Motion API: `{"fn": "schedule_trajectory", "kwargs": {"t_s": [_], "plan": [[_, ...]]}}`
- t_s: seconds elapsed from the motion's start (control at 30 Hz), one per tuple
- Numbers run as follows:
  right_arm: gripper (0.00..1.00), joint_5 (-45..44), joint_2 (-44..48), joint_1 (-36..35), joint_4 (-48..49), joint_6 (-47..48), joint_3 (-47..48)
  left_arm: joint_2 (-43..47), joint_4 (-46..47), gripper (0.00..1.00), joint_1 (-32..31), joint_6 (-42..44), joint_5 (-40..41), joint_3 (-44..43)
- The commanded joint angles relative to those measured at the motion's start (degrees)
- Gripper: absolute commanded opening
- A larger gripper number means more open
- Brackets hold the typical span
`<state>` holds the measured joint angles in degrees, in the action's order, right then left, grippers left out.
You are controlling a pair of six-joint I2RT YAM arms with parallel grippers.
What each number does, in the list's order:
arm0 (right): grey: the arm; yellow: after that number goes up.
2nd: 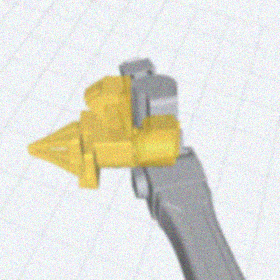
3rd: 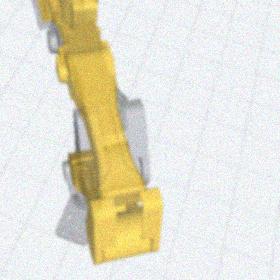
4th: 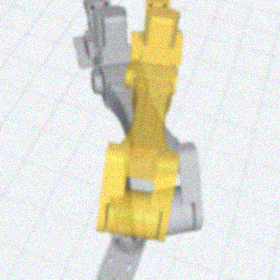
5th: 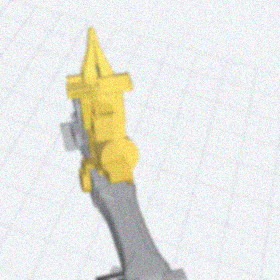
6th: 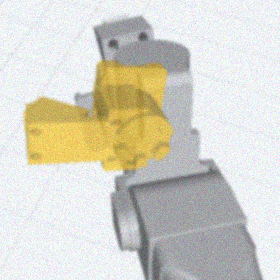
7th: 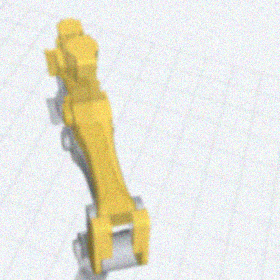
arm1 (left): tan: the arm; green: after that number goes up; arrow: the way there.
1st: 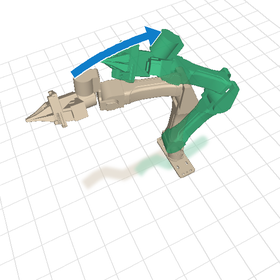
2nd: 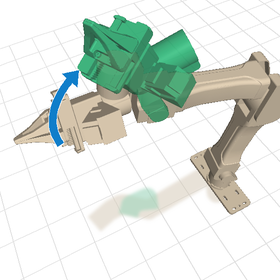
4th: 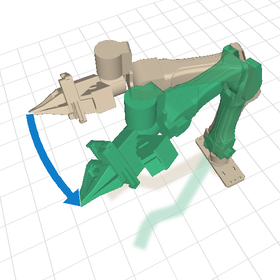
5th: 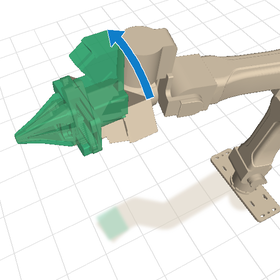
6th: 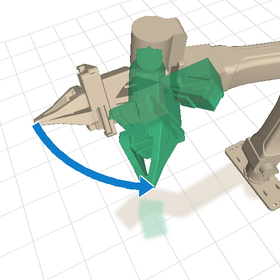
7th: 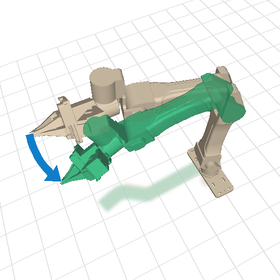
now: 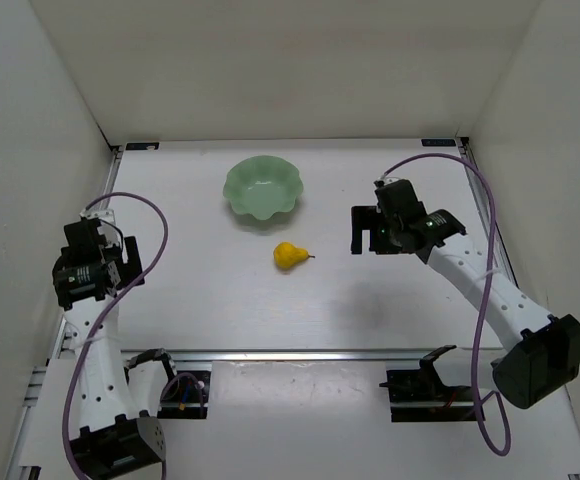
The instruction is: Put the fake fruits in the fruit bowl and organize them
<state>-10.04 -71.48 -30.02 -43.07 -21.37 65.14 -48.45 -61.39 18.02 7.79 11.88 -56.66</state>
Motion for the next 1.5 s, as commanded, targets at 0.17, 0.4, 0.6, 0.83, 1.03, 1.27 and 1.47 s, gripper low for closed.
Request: {"fn": "schedule_trajectory", "kwargs": {"t_s": [0.17, 0.4, 0.6, 0.83, 1.03, 1.27, 1.47], "plan": [[1.0, 1.8, -2.2, 0.1, 1.9, 1.9, 3.8, -1.3, -3.6, 1.0, 0.4, 7.7, -20.1, -8.3], [1.0, 2.3, -2.2, 0.1, 1.9, 2.4, 4.4, -10.2, -3.6, 1.0, -15.2, 13.6, -19.9, -16.7], [1.0, 1.6, -1.1, 0.1, 1.2, 1.7, 3.3, -27.7, -1.7, 1.0, -39.6, 14.2, -5.2, -26.6], [1.0, -1.2, 1.8, 0.1, -1.0, -1.7, -0.3, -48.4, 4.2, 1.0, -61.6, 17.1, -2.4, -36.6], [1.0, -6.8, 7.1, 0.1, -5.4, -4.3, -2.8, -61.2, 12.0, 1.0, -67.5, 23.9, -1.4, -39.9], [1.0, -11.1, 15.3, 0.1, -8.6, -7.7, -6.6, -67.8, 12.7, 1.0, -67.5, 26.5, -1.4, -41.7], [1.0, -11.8, 17.5, 0.1, -10.2, -8.3, -7.7, -70.6, 12.7, 1.0, -67.0, 26.5, -0.8, -37.6]]}}
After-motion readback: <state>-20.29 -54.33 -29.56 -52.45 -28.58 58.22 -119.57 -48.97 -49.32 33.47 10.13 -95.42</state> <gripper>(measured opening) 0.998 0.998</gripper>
